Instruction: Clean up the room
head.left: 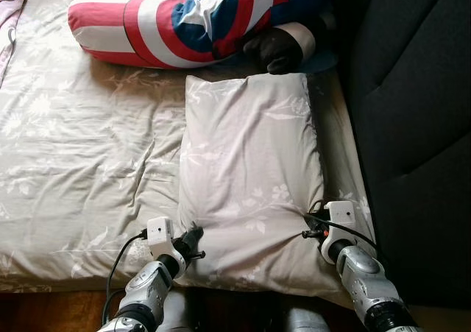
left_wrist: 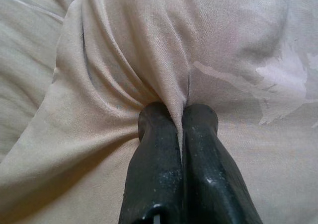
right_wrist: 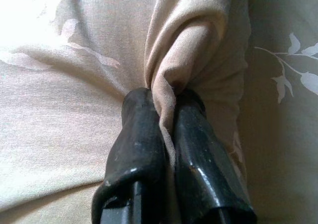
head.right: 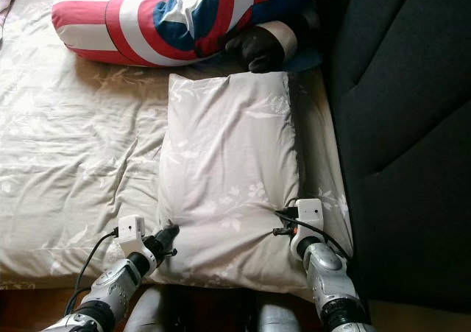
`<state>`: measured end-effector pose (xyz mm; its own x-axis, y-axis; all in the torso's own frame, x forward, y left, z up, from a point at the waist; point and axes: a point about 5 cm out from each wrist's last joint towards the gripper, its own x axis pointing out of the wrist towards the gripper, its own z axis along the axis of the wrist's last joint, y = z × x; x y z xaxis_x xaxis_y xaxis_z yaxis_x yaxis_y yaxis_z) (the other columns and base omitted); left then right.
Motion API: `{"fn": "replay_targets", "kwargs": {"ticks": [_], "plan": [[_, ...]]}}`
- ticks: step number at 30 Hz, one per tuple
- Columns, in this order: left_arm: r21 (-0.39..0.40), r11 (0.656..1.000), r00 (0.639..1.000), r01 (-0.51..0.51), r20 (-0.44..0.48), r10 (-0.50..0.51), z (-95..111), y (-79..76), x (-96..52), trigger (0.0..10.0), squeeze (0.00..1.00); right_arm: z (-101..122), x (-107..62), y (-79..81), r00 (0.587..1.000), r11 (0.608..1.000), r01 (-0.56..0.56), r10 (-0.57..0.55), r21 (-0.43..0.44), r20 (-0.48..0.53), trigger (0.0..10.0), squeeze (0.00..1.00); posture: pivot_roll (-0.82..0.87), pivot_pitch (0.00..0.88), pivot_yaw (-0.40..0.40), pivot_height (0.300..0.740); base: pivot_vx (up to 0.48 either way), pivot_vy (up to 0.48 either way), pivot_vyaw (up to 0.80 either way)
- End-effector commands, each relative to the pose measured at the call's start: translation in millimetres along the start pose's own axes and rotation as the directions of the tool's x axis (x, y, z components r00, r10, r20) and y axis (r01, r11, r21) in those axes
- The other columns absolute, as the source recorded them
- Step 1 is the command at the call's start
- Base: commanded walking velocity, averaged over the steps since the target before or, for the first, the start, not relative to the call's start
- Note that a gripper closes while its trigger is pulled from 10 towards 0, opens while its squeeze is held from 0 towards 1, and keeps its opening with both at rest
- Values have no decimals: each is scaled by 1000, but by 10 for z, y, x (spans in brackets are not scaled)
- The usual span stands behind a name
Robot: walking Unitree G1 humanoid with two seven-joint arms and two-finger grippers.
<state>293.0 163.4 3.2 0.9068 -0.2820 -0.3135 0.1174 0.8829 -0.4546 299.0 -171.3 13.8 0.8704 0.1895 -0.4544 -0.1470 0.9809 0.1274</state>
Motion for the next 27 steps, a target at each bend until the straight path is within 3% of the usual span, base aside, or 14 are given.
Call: {"fn": "replay_targets", "kwargs": {"ticks": [1,8,10,11,12,13,14,15,19,27], "plan": [[-29,999,997,-25,-68,23,-196,47,-85,0,0,-407,-87,33,989,999,7,0,43,-147,0,0,-120,312,-14,662,0,0,0],[-14,1000,1000,2,5,-2,-53,-14,-20,0,0,-333,-56,64,996,998,17,-12,52,-85,0,0,-107,289,-5,662,0,0,0],[42,999,999,-15,35,13,29,-31,11,0,0,-277,-41,59,999,998,25,-22,58,-43,0,0,-90,266,0,662,0,0,0],[57,998,999,-19,44,16,49,-39,17,3765,0,-256,-38,53,999,998,27,-25,57,-30,0,0,-90,266,0,662,0,0,0],[63,998,999,-22,47,19,60,-41,22,3765,0,-244,-33,51,999,998,28,-27,56,-25,0,0,-86,257,2,662,0,0,0],[95,995,996,-13,93,4,128,-79,32,10000,0,-186,-34,20,999,999,45,-45,30,6,3765,0,-83,249,2,662,0,0,0],[95,995,996,-13,93,4,128,-79,32,10000,0,-186,-34,20,999,999,45,-45,30,6,3765,0,-83,249,2,662,0,0,0],[110,994,990,-21,138,5,194,-93,34,10000,0,-137,-34,0,998,998,52,-54,37,36,10000,0,-80,228,2,662,0,0,0],[137,989,975,-51,220,20,317,-91,8,10000,0,-38,-58,-35,991,997,56,-61,44,123,10000,0,-71,192,7,662,0,0,0],[190,979,956,-74,293,15,465,-97,-45,10000,0,41,-121,-103,973,995,94,-100,39,206,10000,0,-58,123,20,662,0,0,0]]}}
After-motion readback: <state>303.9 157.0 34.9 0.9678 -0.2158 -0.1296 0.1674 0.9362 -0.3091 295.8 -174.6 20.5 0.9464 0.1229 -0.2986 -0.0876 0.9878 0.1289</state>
